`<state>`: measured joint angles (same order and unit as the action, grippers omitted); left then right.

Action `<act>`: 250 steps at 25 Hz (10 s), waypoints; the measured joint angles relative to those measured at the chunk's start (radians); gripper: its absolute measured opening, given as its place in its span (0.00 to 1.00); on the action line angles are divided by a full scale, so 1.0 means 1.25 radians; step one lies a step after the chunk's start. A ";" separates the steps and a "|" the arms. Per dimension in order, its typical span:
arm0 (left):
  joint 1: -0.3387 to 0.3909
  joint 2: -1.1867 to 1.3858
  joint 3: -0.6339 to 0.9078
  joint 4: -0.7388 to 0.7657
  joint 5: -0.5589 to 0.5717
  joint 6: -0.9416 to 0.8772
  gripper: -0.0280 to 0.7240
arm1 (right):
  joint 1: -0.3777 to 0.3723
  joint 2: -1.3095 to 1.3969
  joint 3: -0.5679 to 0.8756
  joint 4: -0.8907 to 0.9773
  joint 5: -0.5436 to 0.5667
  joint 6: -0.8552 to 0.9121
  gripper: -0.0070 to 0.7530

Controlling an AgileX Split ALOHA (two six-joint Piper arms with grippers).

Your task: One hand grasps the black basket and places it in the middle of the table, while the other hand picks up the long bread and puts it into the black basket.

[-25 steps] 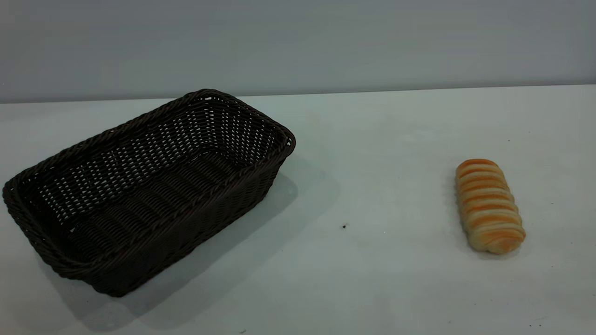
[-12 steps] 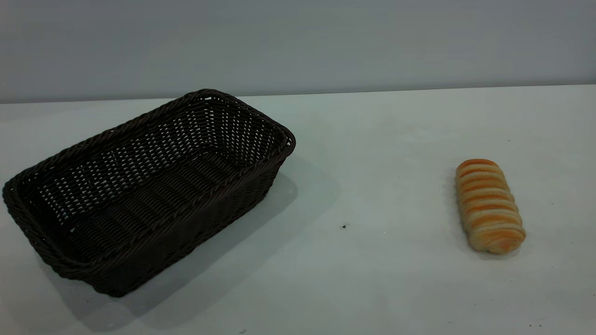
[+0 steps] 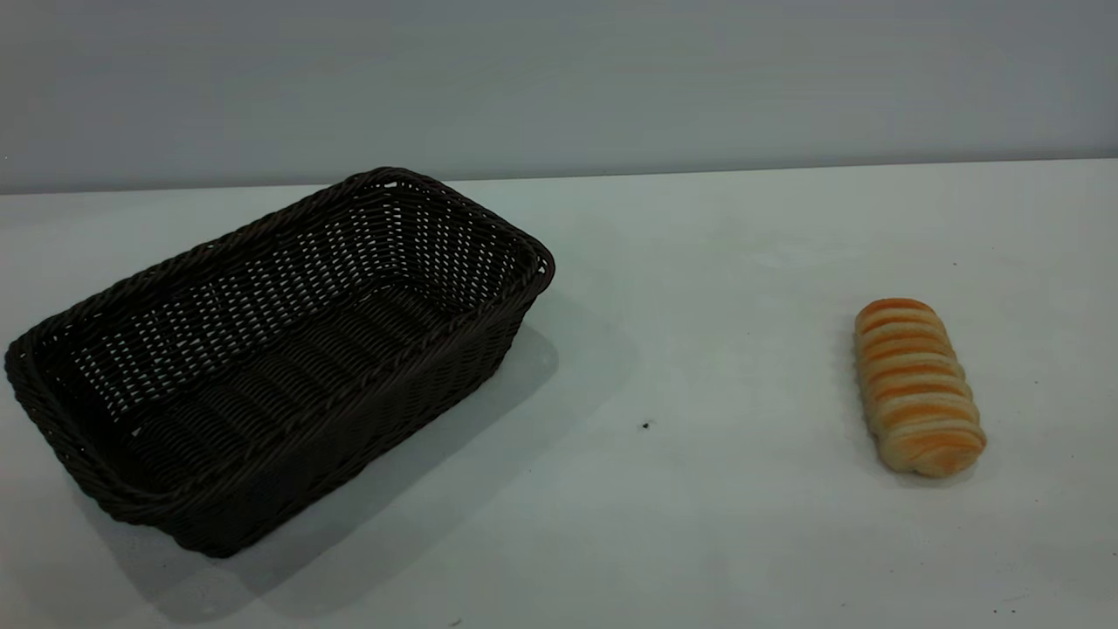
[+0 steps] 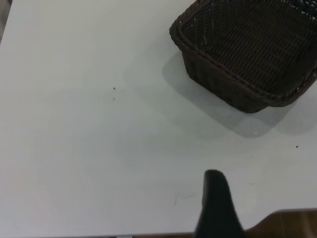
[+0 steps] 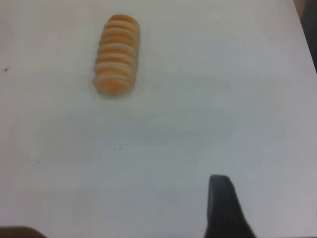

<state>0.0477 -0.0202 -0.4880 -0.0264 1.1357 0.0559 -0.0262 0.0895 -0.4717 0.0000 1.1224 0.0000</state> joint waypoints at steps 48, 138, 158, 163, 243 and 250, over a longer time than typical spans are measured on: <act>-0.057 1.311 -0.163 -0.202 -0.602 -0.331 0.77 | 0.000 0.487 -0.099 0.229 -0.252 -0.220 0.62; -0.161 1.152 -0.636 -0.026 -0.264 -0.161 0.59 | 0.089 1.210 -0.251 0.664 -0.595 -0.619 0.62; -0.161 1.069 -0.636 -0.023 -0.193 -0.161 0.52 | 0.127 1.601 -0.326 0.687 -0.810 -0.682 0.13; -0.161 1.069 -0.636 -0.023 -0.192 -0.146 0.52 | 0.127 1.465 -0.321 0.684 -0.777 -0.669 0.06; -0.161 0.089 -0.017 0.021 0.001 -0.102 0.52 | 0.286 0.103 -0.024 0.052 0.011 -0.081 0.61; -0.161 0.089 -0.005 0.021 -0.008 -0.101 0.52 | 0.286 0.071 -0.005 0.022 -0.001 -0.042 0.61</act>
<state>-0.1538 0.0913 -0.4939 0.0000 1.1259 -0.0700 0.3312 0.1779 -0.4781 0.0276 1.1210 -0.0529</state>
